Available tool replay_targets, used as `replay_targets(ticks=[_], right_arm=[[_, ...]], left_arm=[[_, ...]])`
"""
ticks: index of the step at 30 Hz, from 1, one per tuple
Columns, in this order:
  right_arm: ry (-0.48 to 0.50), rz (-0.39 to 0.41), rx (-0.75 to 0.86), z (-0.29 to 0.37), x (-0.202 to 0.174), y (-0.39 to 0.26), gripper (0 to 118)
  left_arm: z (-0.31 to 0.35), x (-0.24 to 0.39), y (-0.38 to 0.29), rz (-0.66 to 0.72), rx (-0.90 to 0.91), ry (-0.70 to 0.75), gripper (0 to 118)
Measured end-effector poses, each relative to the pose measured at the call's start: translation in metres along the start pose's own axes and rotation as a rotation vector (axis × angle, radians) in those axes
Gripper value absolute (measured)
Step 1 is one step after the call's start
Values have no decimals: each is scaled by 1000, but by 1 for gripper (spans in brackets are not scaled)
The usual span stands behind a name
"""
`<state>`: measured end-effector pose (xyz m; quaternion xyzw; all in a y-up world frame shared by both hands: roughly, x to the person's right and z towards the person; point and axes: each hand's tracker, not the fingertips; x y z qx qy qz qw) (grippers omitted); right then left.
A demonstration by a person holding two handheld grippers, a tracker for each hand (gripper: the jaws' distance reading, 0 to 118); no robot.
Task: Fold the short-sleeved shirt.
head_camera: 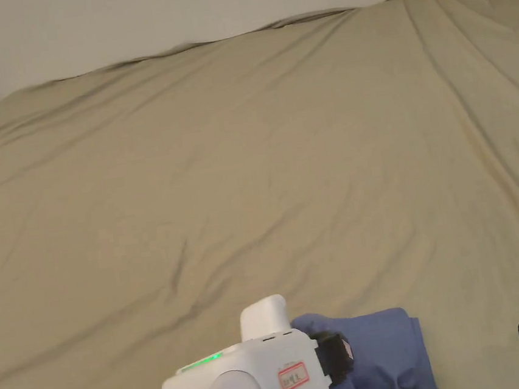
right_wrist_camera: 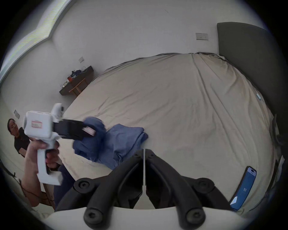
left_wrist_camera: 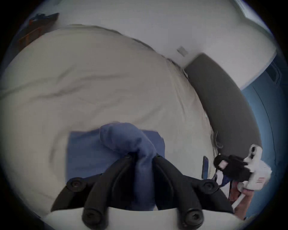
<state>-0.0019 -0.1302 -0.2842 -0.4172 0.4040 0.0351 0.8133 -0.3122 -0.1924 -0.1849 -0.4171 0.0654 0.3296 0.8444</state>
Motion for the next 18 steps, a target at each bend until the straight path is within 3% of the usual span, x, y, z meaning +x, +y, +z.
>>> replay_targets(ticks=[2,4,6,7,8,10,12,17,18], right_arm=[[-18,21,-6,2,2,-3,4],[-113,106,-13,1,0,-5,4],[-144,149,-35,-4,3,-10,4],[-140,143,-32,-5,4,-12,4],[-130,134,-28,-5,6,-14,4],[-50,86,-22,-5,10,-18,4],[-24,51,-28,-7,15,-20,4],[-30,68,-25,-5,20,-21,4],[-29,64,-25,-5,20,-21,4]], left_arm=[[-32,2,-10,10,-42,29,16],[-58,-3,-22,-19,-80,94,16],[-63,-9,-30,3,-47,78,17],[-50,-6,-28,8,17,38,30],[-40,-4,-26,9,25,-18,53],[-15,1,-21,36,39,-100,117],[20,2,-17,19,153,-128,118],[58,-21,-20,-15,212,123,118],[53,-24,-21,-29,223,165,113]])
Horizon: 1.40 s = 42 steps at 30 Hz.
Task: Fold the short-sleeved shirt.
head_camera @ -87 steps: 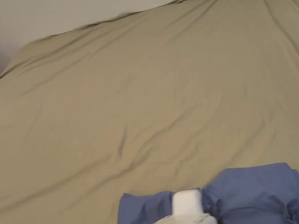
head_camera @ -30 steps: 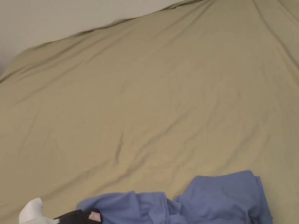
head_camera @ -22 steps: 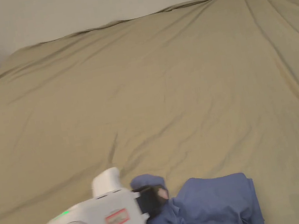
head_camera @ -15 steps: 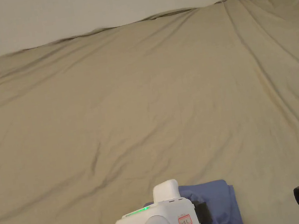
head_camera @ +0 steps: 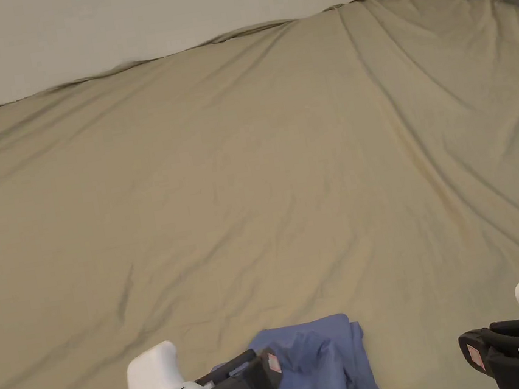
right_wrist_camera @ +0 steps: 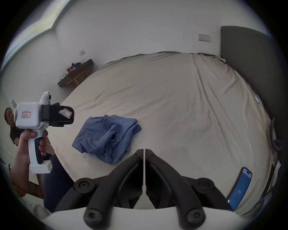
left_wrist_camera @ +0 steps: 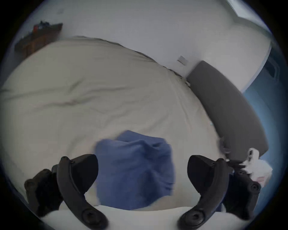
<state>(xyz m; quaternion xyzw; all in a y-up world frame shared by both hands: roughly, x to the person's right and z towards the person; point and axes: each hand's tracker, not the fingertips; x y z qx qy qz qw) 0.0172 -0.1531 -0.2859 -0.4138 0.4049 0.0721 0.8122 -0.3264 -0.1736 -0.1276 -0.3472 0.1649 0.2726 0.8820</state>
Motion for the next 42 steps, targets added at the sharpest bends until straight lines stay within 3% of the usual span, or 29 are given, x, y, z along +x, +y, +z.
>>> replay_targets(ticks=[2,3,6,10,12,16,19,23,25,28,31,33,35,36,37,38,39,40,41,42], right_arm=[[8,-22,-5,0,3,0,4],[9,-28,-7,0,3,0,4],[-20,-9,8,9,-1,2,4],[-30,-1,22,24,-2,6,4],[-36,-9,29,28,-1,7,4],[-19,-20,64,33,1,14,4],[22,-42,109,33,1,25,4],[180,-82,91,7,-8,39,4],[320,-84,28,-24,-18,44,4],[546,-153,-86,-80,-34,43,4],[664,-352,-245,-136,-35,30,4],[578,-396,-358,-163,-26,17,4],[330,-264,-397,-179,-16,9,4],[295,-245,-354,-183,-9,4,4],[421,-331,-301,-185,2,2,4],[458,-426,-350,-187,8,4,4],[447,-452,-374,-188,9,6,4],[432,-404,-348,-183,8,6,4],[406,-311,-326,-183,4,9,4],[399,-266,-322,-183,3,10,4]], left_arm=[[-21,13,-7,-116,-107,1,59],[-31,22,-14,-155,-134,-11,40],[-67,53,-36,-204,-198,-124,39],[-111,111,-65,-375,-229,11,39],[-109,133,-60,-435,-184,-15,39],[-93,142,-50,-234,-233,-261,39],[-57,111,-30,-141,-188,-327,39],[-5,17,-2,-9,-91,-273,39],[16,-28,8,43,-58,-177,39],[36,-82,10,108,-22,-40,39],[41,-115,7,229,-33,-18,39],[40,-113,2,227,-41,-33,39],[31,-109,0,210,-66,-47,39],[25,-106,-2,201,-79,-67,39],[18,-97,-5,190,-97,-87,46],[10,-91,-6,178,-114,-111,60],[1,-85,-7,157,-132,-135,70],[-8,-79,-8,138,-158,-152,70],[-18,-75,-12,118,-210,-166,105],[-18,-69,-18,111,-225,-203,118]])
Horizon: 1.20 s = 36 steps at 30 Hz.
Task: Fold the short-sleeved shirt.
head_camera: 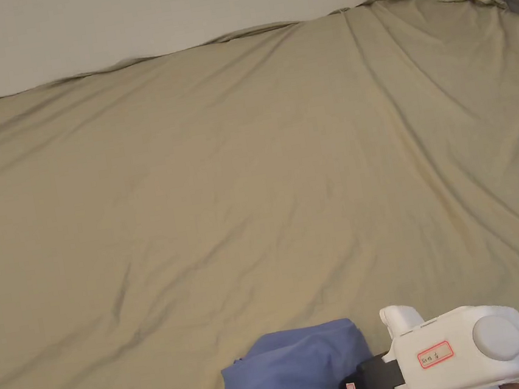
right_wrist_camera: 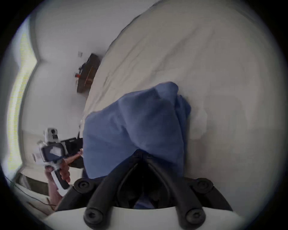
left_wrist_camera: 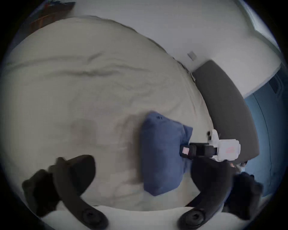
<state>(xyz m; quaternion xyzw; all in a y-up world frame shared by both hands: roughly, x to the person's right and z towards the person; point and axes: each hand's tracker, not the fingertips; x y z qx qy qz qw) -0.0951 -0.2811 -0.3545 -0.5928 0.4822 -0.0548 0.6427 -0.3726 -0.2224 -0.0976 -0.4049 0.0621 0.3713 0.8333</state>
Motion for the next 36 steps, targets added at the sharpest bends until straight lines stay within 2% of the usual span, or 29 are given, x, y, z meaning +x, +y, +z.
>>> replay_targets(ticks=[3,6,9,10,11,12,13,15,17,20,22,24,28,32,33,36], right_arm=[[22,-52,-3,0,2,-1,4],[23,-35,-1,1,2,-2,4],[29,-50,12,3,6,-4,4],[35,-58,18,2,8,-5,4],[42,-72,22,3,9,-6,4],[50,-83,22,4,10,-6,4],[60,-100,23,5,11,-5,4],[88,-145,20,8,12,-5,4],[180,-185,41,17,12,-8,4],[357,-195,172,49,1,-13,4],[455,-184,264,80,-11,-15,4],[502,-148,336,111,-20,-17,4],[481,-84,417,164,-32,-25,4],[375,-41,464,195,-35,-39,4],[384,-55,461,198,-33,-43,4],[429,-178,479,200,-26,-55,4]], left_arm=[[-29,8,3,-12,6,55,118],[-56,15,2,-48,-59,131,118],[-69,16,4,17,-57,47,118],[-65,17,6,50,-40,2,99],[-58,14,9,83,-10,-74,55],[-56,14,11,121,-10,-77,40],[-53,15,9,120,15,-67,40],[-47,15,7,15,8,-82,40],[-41,10,8,66,-13,-97,40],[-21,-7,15,162,-16,-169,40],[4,-16,25,129,-7,-165,40],[38,-27,41,86,-4,-102,40],[111,-79,77,28,-24,19,40],[158,-150,102,118,-35,187,40],[165,-168,106,147,-42,213,40],[181,-214,113,196,-61,289,40]])
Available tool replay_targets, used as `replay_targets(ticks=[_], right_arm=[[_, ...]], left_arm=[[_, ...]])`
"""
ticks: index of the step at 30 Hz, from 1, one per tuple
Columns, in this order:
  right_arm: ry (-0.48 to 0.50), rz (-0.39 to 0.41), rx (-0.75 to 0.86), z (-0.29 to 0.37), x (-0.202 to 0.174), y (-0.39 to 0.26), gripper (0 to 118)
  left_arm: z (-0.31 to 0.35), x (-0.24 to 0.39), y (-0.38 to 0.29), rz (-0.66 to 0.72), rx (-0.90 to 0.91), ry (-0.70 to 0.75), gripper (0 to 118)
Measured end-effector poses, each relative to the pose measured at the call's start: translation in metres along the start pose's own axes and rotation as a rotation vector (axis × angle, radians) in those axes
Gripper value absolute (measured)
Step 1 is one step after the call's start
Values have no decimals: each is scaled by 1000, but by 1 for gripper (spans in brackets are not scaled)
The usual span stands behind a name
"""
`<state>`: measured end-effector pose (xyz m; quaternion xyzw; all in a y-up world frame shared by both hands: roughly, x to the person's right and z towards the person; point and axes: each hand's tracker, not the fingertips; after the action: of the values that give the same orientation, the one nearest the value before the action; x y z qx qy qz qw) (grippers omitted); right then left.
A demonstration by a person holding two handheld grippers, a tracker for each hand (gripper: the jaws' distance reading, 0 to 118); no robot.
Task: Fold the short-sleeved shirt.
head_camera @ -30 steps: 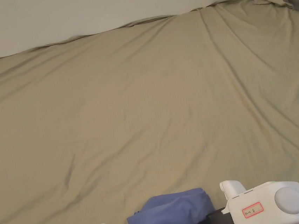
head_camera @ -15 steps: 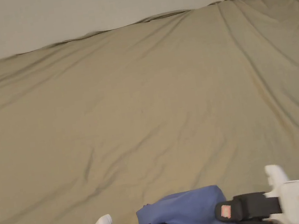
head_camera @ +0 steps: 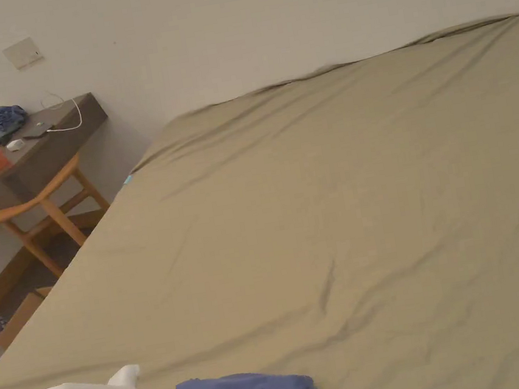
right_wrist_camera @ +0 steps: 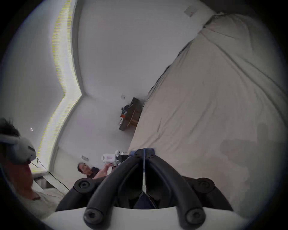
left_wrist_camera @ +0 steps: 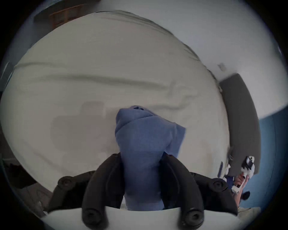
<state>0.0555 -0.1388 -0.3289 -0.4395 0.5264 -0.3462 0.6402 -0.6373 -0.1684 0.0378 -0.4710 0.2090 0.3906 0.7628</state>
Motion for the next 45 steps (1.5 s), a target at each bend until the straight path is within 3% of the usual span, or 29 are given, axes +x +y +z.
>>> replay_targets(ticks=[4,5,7,9,10,12,14,15,16,18,19,21,23,25,27,30,32,35,45], right_arm=[[-53,4,18,12,-1,-6,4],[-54,6,18,13,-2,-6,4],[-57,-4,12,13,-4,-5,4],[-79,8,0,12,-9,-6,4],[-107,35,-8,13,-11,-4,4],[-167,94,-21,12,-18,-4,4],[-321,174,-1,12,-24,-1,4],[-437,241,7,10,-29,2,4],[-554,333,13,6,-35,6,4],[-669,485,42,2,-44,26,4],[-717,531,96,-2,-55,39,4],[-743,564,224,-7,-88,67,4],[-729,714,343,-7,-129,92,4],[-764,851,450,-16,-175,106,4],[-757,923,543,-17,-208,118,4],[-699,936,627,-21,-241,122,4],[-709,954,623,-25,-249,113,4],[-728,982,620,-30,-247,92,4],[-737,922,593,-30,-233,74,4]], left_arm=[[-6,-48,7,34,-25,72,42],[-13,-58,6,92,-32,122,56],[-26,-62,4,84,-29,351,118],[-25,-56,-9,6,60,538,118],[-25,-51,-10,-39,113,435,118],[-16,-39,-19,-26,146,416,118],[0,-18,-25,-15,185,374,118],[9,-1,-22,-13,203,359,115],[18,22,-21,-77,219,282,92],[41,73,-26,-169,451,410,8],[53,125,-40,-209,597,485,0],[74,191,-51,-221,783,460,0],[94,227,-38,-215,913,240,0],[109,282,-34,-287,965,182,0],[108,328,-33,-390,1024,171,0],[111,376,-39,-401,1149,154,0],[107,406,-60,-401,1133,92,0],[105,418,-74,-402,1096,55,0],[130,418,-93,-432,1116,117,0]])
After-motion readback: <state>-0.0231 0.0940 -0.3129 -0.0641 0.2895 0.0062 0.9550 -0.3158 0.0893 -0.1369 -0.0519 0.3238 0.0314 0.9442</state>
